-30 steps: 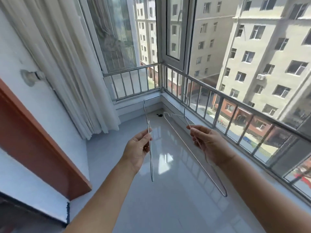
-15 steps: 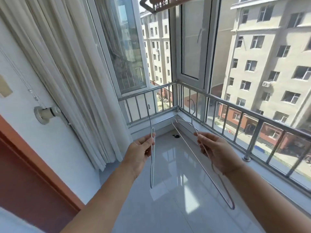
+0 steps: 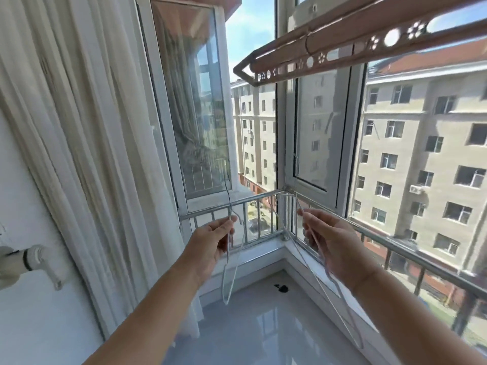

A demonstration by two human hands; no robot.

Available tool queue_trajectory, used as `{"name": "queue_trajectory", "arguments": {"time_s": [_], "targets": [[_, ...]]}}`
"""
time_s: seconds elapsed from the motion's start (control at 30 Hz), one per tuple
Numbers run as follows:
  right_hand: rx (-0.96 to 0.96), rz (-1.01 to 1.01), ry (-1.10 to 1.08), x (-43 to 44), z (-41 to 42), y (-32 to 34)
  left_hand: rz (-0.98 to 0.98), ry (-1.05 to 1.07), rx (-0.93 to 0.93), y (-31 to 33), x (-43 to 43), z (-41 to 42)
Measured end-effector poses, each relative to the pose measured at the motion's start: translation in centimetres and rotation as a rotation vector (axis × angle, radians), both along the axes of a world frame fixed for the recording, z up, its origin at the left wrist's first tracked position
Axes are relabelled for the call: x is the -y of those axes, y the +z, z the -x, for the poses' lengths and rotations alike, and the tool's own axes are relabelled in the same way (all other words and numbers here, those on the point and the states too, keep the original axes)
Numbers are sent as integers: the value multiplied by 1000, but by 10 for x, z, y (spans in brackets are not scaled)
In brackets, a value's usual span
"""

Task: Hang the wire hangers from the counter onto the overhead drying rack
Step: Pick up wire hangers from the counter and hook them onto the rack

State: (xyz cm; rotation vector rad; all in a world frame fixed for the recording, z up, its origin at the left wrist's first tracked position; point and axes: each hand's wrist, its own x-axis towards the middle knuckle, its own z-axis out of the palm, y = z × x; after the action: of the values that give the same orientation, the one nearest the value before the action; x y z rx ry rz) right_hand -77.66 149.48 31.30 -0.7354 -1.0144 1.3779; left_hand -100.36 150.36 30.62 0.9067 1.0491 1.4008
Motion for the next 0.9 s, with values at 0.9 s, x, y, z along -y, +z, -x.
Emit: {"name": "queue_trajectory", "arguments": {"time_s": [0.9], "targets": [[126,-259,-501,-383,98,150,-350,-479,-87,173,-446,42]]}}
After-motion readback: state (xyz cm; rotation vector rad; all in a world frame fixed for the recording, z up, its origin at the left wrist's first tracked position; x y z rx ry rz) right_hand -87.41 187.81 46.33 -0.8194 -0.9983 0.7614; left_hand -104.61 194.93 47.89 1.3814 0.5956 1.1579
